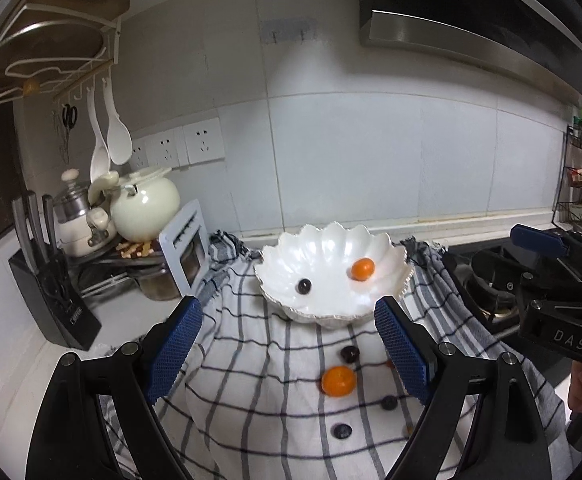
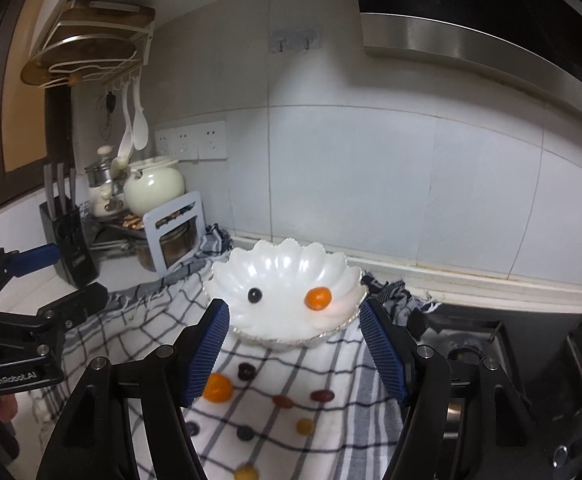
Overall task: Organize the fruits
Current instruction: 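Grasp the dark blueberry with the left tool while the right tool grasps the yellow fruit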
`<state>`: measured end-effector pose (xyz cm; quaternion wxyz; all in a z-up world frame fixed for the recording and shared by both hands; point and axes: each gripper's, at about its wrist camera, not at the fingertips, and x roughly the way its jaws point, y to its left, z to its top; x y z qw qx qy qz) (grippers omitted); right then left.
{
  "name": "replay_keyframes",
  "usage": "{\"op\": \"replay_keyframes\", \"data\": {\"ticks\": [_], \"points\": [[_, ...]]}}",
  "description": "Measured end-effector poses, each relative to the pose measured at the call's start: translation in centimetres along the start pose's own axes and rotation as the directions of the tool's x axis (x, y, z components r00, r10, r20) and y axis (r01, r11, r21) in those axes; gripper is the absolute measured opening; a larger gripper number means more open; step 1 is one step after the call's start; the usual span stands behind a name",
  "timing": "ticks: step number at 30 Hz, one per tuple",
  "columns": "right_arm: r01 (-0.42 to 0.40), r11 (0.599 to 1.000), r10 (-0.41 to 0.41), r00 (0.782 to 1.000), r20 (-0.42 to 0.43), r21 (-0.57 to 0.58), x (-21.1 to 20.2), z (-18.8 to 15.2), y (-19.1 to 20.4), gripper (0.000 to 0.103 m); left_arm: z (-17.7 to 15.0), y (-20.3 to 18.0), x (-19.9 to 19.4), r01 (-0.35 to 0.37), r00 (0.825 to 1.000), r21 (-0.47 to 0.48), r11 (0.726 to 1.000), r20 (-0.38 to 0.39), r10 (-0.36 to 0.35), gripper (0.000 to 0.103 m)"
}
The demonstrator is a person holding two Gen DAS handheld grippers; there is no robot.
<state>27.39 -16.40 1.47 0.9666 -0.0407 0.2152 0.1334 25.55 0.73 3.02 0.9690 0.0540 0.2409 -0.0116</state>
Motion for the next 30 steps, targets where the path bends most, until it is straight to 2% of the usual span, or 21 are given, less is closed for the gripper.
{"op": "replay_keyframes", "data": {"ticks": [10, 15, 22, 30], "points": [[-0.002, 1.000, 0.002, 1.000, -0.006, -0.017, -1.4, -2.5, 1.3, 0.069, -3.4, 0.1, -0.9, 0.034, 0.999, 0.006, 0.999, -0.039, -0.034, 0.089], [-0.027, 1.000, 0.027, 0.999, -0.042, -0.006, -1.5, -4.1, 1.8, 0.069, -4.5, -0.1, -1.2, 0.048, 0.998, 0.014, 0.999, -0.047, -0.047, 0.089], [-0.032, 0.999, 0.030, 0.995, -0.094, -0.024, -1.0, -6.3, 2.1, 0.069, -6.1, -1.3, -0.3, 0.030, 0.998, 0.104, 0.994, -0.067, -0.023, 0.088], [-0.044, 0.999, 0.039, 0.984, -0.173, -0.022, 0.6, -9.0, 2.0, 0.069, -8.5, -2.2, 1.9, 0.078, 0.986, 0.138, 0.987, -0.154, -0.056, 0.080]]}}
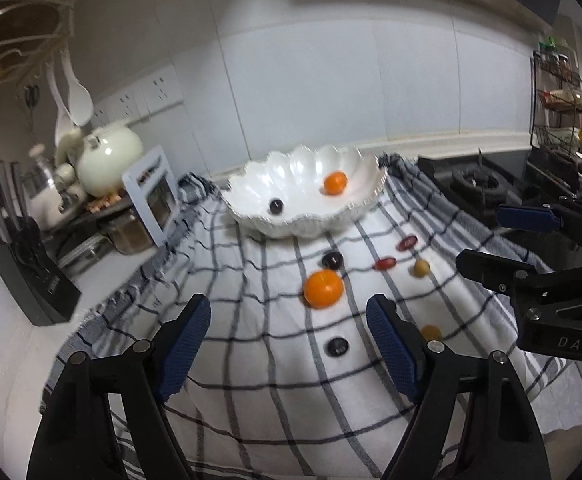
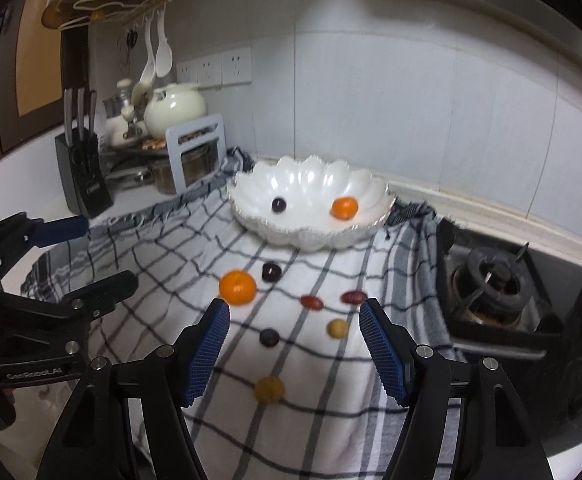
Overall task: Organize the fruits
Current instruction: 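Grasp the dark blueberry with the left tool while the right tool grasps the yellow fruit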
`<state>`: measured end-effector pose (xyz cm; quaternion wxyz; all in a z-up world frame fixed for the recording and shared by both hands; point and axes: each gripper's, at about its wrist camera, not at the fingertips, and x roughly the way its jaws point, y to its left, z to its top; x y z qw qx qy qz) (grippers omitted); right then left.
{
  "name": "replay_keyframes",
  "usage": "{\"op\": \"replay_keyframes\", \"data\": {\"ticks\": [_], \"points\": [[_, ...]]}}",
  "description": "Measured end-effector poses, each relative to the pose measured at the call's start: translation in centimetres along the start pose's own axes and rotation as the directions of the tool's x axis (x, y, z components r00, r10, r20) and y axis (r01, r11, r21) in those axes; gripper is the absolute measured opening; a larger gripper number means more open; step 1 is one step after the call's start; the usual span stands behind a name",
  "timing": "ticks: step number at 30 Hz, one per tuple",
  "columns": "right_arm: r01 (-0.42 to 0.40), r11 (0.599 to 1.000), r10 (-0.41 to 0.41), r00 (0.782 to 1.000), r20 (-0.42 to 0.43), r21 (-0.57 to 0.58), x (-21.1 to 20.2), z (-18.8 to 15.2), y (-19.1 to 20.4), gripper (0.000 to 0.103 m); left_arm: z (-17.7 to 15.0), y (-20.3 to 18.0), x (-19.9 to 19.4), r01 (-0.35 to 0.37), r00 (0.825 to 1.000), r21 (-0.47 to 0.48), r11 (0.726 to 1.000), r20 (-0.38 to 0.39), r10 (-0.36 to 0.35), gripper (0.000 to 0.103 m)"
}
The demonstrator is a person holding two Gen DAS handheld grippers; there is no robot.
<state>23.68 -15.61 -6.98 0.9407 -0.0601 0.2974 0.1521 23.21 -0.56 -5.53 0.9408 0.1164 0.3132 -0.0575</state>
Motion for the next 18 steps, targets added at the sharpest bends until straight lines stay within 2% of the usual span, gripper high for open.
{"op": "replay_keyframes", "data": {"ticks": [5, 18], "points": [[-0.013, 1.000, 0.014, 0.998, -0.056, 0.007, 1.3, -1.6, -0.1, 0.067, -1.2, -0.6, 1.4, 0.031, 0.998, 0.011, 0.999, -0.051, -0.030, 0.074], [-0.058, 0.998, 0.064, 0.980, -0.189, 0.036, 4.9, -4.4, 0.4, 0.048, -3.0, -1.4, 5.6, 0.133, 0.981, 0.009, 0.991, -0.141, -0.130, 0.061]]}}
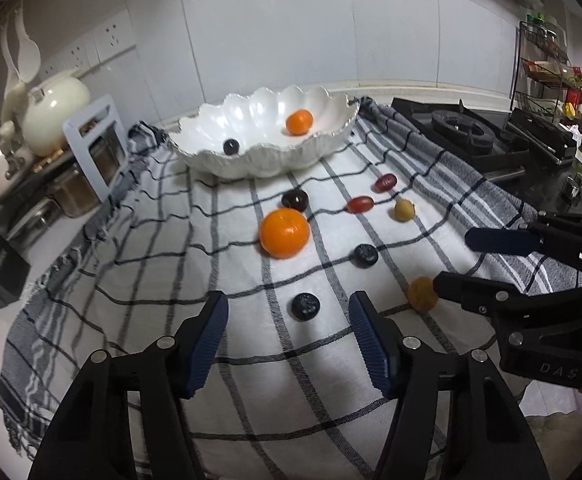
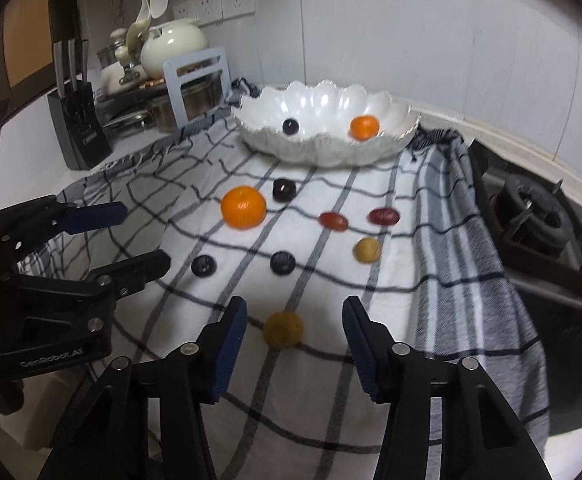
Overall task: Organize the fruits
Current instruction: 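Grasp the dark blueberry with the left tool while the right tool grasps the yellow fruit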
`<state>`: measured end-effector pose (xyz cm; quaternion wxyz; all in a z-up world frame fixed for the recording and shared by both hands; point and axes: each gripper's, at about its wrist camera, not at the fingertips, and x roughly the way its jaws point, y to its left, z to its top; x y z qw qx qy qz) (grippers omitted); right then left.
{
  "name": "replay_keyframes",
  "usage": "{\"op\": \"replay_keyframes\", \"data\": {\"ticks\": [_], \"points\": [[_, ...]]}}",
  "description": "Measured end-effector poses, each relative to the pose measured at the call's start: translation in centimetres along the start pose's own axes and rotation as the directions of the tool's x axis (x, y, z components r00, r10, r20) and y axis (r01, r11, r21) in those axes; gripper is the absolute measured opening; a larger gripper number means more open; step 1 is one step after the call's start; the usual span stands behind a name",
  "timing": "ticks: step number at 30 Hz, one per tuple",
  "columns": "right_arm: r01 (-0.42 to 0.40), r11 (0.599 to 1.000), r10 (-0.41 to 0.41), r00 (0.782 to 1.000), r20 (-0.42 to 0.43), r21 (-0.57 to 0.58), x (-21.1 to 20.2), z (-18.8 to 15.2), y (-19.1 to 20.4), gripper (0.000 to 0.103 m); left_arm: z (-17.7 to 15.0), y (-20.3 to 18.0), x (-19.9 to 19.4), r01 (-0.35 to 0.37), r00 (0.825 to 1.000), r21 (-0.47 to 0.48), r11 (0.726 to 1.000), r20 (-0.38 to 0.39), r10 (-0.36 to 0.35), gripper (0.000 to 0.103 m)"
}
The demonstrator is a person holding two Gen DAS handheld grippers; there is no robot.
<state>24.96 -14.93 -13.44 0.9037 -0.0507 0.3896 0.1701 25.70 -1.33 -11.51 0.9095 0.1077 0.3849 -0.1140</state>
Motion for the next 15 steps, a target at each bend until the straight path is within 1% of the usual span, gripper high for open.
{"op": "replay_keyframes", "data": {"ticks": [2, 10, 15], "points": [[-0.010, 1.000, 0.010, 1.000, -0.016, 0.009, 0.6, -0.2, 0.0, 0.047, -0.2, 0.0, 0.7, 0.013, 1.000, -0.002, 1.000, -0.011, -0.013, 0.058], [-0.027, 0.999, 0.029, 0.998, -0.059, 0.027, 2.1, -0.9, 0.2, 0.041, -0.3, -0.4, 2.8, 0.044, 0.998, 0.012, 0.999, -0.042, -0.043, 0.051], [-0.029, 0.999, 0.031, 0.997, -0.071, 0.031, 2.6, -1.1, 0.0, 0.038, -0.4, -0.4, 4.0, 0.060, 0.996, -0.001, 0.998, -0.061, -0.060, 0.047]]}}
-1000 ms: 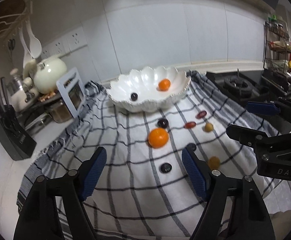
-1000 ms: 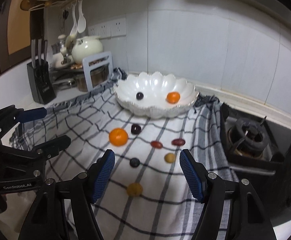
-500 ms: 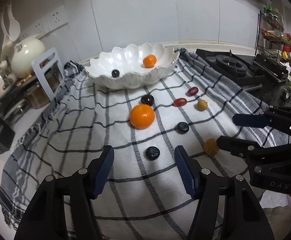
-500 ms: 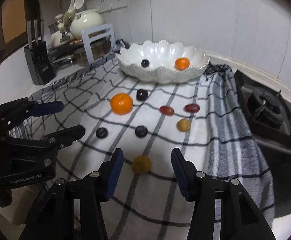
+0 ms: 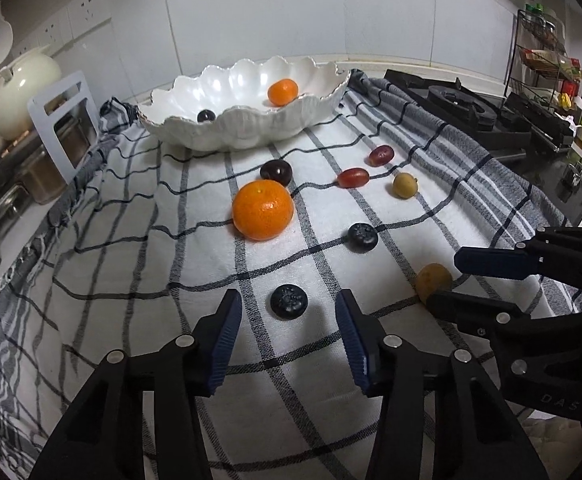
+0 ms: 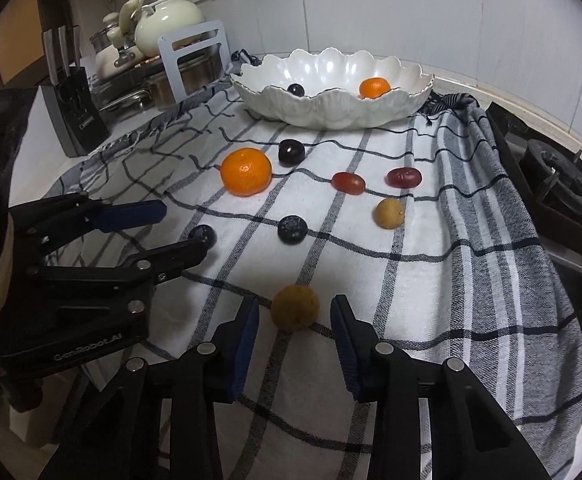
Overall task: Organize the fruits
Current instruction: 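Grasp the dark blueberry with the left tool while the right tool grasps the yellow fruit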
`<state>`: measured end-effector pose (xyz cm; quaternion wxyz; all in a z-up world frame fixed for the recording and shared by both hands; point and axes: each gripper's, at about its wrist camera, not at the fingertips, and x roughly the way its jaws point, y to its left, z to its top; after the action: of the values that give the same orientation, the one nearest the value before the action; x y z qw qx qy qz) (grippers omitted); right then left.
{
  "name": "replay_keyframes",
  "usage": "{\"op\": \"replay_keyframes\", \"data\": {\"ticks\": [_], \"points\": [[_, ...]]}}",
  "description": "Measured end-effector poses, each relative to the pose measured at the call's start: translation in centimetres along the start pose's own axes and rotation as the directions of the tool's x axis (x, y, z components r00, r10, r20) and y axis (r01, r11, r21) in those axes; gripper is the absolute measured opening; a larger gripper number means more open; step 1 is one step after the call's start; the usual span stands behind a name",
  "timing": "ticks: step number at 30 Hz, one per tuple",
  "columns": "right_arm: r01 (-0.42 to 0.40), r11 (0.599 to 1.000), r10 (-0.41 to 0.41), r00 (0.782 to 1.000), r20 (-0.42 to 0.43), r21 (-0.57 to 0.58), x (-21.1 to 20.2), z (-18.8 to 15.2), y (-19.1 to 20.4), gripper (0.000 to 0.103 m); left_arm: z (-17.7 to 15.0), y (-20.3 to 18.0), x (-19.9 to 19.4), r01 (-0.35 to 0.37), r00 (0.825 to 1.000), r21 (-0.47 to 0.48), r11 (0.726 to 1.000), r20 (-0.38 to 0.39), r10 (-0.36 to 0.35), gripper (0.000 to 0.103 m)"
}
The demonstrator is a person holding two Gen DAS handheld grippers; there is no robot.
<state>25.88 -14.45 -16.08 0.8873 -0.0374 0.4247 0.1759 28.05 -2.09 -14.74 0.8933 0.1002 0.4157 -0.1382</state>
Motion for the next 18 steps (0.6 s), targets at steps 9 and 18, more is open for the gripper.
{"op": "replay_keyframes", "data": {"ticks": [9, 18], "points": [[-0.002, 1.000, 0.002, 1.000, -0.014, -0.004, 0.6, 0.0, -0.1, 0.035, -0.2, 0.3, 1.6, 0.013, 1.000, -0.045, 0.999, -0.027, -0.014, 0.037], [-0.020, 1.000, 0.020, 0.999, -0.027, -0.007, 1.2, 0.1, -0.2, 0.029, 0.0, 0.4, 2.2, 0.022, 0.999, -0.071, 0.997, -0.032, -0.024, 0.029]]}}
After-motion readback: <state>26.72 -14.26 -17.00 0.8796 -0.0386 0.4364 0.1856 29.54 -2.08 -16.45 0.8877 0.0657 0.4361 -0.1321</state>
